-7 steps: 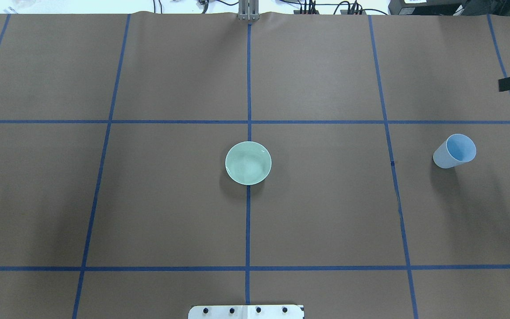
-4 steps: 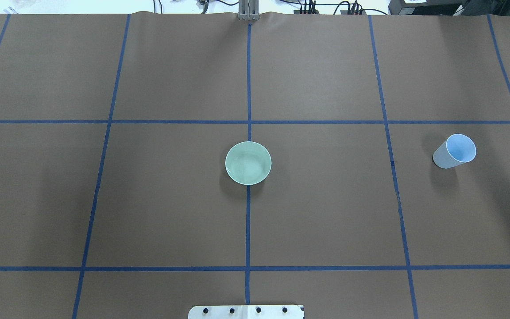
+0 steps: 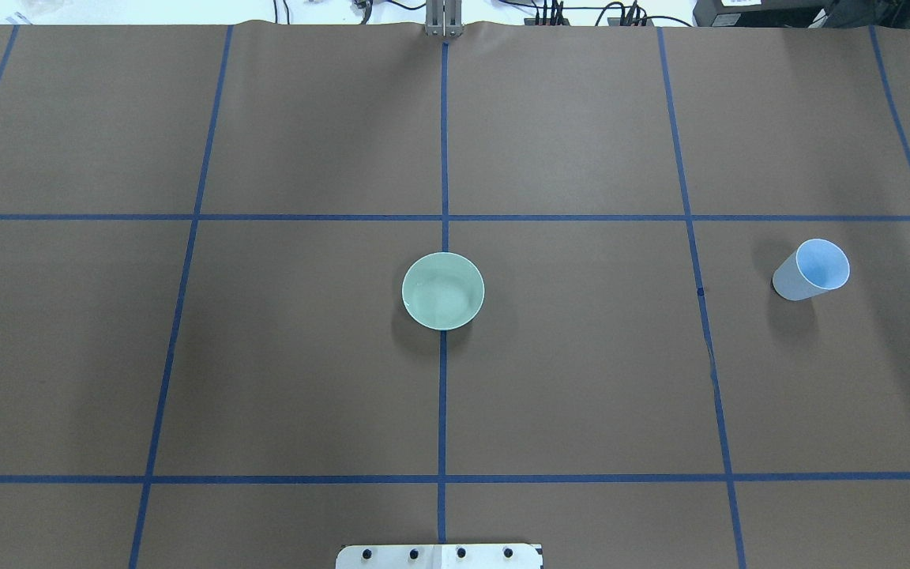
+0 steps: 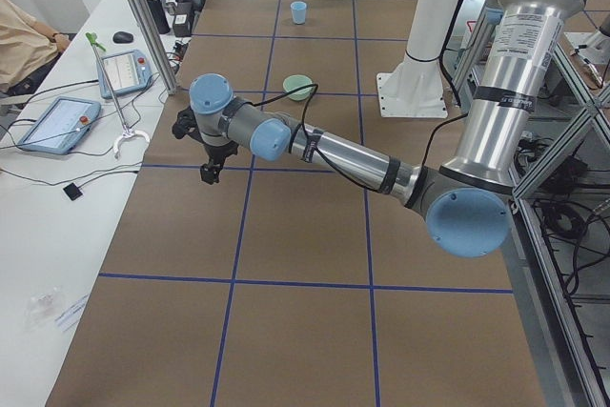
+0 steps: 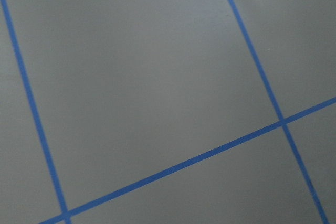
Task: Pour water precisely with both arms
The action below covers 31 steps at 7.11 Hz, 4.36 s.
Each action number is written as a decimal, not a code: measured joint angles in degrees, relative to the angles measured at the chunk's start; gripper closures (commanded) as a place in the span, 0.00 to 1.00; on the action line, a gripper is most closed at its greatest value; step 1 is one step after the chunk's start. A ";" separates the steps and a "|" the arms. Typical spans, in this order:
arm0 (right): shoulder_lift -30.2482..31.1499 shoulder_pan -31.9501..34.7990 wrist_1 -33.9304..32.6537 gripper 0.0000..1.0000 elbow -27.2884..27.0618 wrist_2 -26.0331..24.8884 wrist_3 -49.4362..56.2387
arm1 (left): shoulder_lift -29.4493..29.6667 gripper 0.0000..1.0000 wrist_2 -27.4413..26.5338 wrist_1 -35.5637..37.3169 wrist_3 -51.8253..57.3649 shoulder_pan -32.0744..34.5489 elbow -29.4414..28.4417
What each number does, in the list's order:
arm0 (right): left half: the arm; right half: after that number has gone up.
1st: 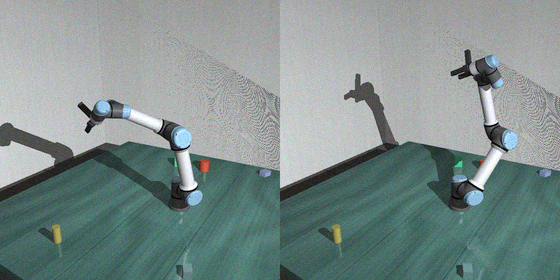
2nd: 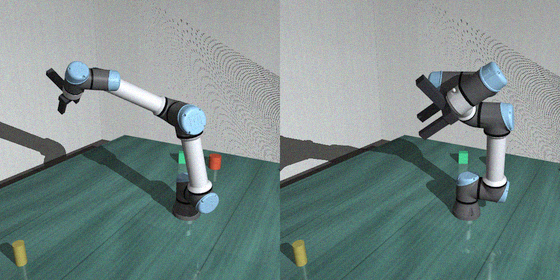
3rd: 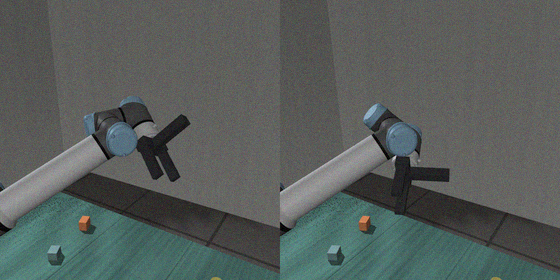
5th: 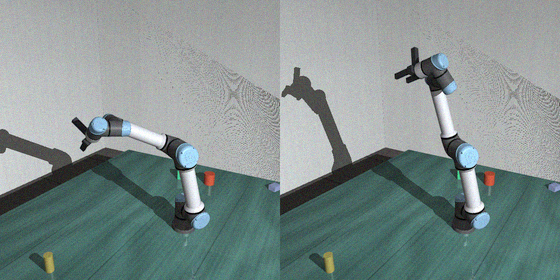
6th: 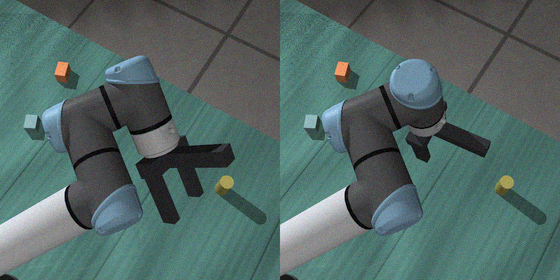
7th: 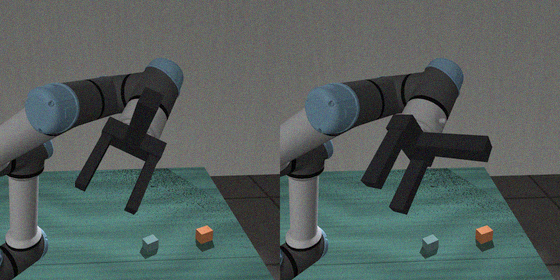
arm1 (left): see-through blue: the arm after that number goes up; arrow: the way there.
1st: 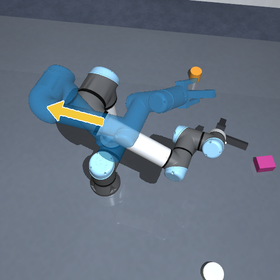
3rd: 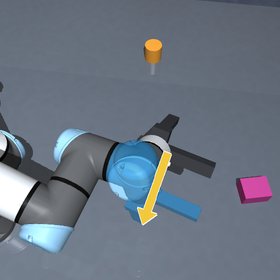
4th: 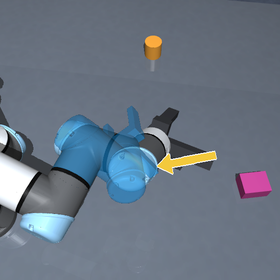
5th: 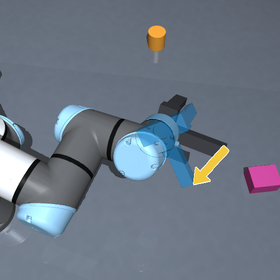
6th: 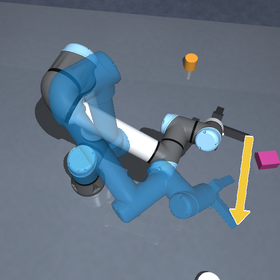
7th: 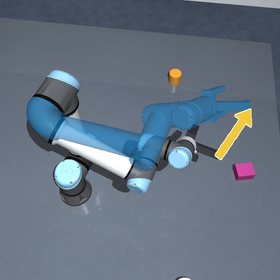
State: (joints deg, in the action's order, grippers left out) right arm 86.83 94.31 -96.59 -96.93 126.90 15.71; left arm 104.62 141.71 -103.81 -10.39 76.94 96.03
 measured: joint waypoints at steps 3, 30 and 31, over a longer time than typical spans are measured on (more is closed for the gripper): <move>1.49 0.45 0.20 0.00 2.23 0.02 -1.28 | 5.24 0.00 -2.25 -8.38 -24.49 -13.60 1.78; 2.77 0.53 0.35 0.00 3.94 0.19 -1.35 | 7.48 1.00 -16.66 4.83 -19.02 -25.97 2.92; 2.75 0.53 0.35 0.00 3.94 0.19 -1.37 | 3.55 1.00 -13.68 4.80 -11.01 -21.39 2.84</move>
State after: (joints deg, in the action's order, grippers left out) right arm 89.58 94.83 -96.24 -92.99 127.09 14.34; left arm 108.17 128.03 -99.00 -21.40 55.55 98.86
